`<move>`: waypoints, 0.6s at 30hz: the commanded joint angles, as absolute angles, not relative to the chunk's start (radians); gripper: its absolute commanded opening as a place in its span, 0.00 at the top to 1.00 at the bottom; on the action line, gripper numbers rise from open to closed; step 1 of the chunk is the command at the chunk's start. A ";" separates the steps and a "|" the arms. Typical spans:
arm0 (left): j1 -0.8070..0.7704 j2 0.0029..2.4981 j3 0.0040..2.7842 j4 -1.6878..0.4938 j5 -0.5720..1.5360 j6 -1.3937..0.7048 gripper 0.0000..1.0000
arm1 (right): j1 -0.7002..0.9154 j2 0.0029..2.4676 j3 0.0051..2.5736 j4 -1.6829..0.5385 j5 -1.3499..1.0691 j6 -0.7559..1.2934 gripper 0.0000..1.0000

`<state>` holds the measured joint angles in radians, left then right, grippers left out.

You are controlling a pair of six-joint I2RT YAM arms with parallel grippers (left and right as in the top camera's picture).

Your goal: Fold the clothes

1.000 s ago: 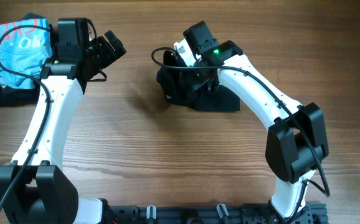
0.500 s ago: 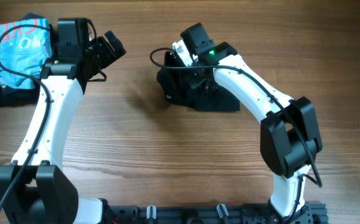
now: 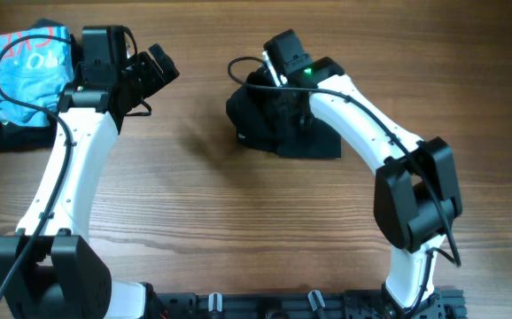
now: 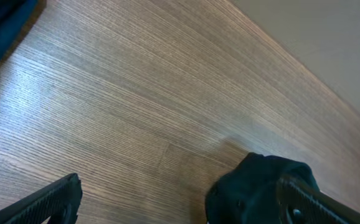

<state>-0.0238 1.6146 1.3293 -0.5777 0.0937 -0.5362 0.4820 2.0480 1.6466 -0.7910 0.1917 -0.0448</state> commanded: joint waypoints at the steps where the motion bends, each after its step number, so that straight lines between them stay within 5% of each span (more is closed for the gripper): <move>1: -0.019 1.603 1.341 -0.579 0.076 -0.501 0.00 | 0.441 1.934 1.701 -0.834 0.205 0.036 0.96; 7: -0.019 1.603 1.341 -0.588 0.076 -0.501 0.00 | 0.332 1.837 1.707 -0.938 0.040 0.112 0.96; 10: -0.019 1.603 1.341 -0.588 0.076 -0.501 0.00 | 0.265 1.829 1.707 -0.990 -0.171 0.026 0.96; 15: -0.019 1.603 1.341 -0.588 0.076 -0.501 0.00 | 0.264 1.837 1.707 -1.042 -0.184 -0.051 0.94; 18: -0.019 1.603 1.341 -0.588 0.076 -0.501 0.00 | 0.290 1.837 1.707 -1.037 -0.189 -0.102 0.60</move>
